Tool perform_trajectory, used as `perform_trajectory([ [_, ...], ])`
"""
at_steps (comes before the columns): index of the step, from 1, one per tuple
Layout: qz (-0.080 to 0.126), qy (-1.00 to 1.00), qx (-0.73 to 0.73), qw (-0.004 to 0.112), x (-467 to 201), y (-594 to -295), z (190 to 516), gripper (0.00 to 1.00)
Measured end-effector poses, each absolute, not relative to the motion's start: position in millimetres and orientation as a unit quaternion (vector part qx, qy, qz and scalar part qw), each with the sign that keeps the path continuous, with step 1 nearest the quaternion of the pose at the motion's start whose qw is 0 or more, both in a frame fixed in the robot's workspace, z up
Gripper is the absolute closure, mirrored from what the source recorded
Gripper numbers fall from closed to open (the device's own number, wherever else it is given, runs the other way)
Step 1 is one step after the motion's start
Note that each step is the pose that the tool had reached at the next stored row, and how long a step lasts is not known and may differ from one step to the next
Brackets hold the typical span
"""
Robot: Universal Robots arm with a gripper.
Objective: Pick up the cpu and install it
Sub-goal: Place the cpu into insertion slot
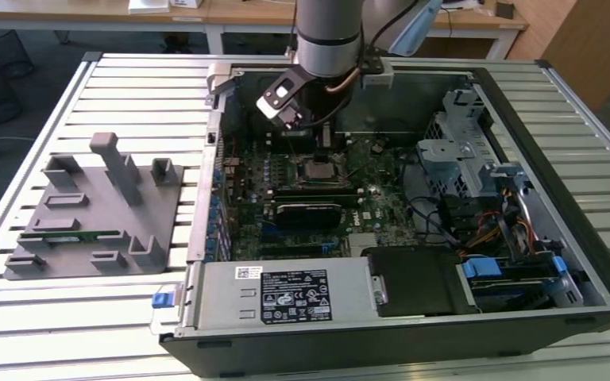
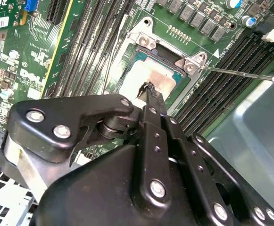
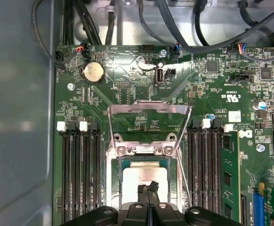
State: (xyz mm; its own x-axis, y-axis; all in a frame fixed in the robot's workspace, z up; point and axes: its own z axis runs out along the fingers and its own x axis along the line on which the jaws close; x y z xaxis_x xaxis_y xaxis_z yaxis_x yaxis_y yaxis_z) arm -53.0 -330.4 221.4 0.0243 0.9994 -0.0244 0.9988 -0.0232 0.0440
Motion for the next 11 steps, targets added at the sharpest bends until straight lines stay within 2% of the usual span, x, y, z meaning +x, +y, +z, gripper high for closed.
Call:
perform_trajectory([
  [11, 0.007, 0.698, 0.715, 0.024, -53.0, -330.4, 226.5, 0.89],
])
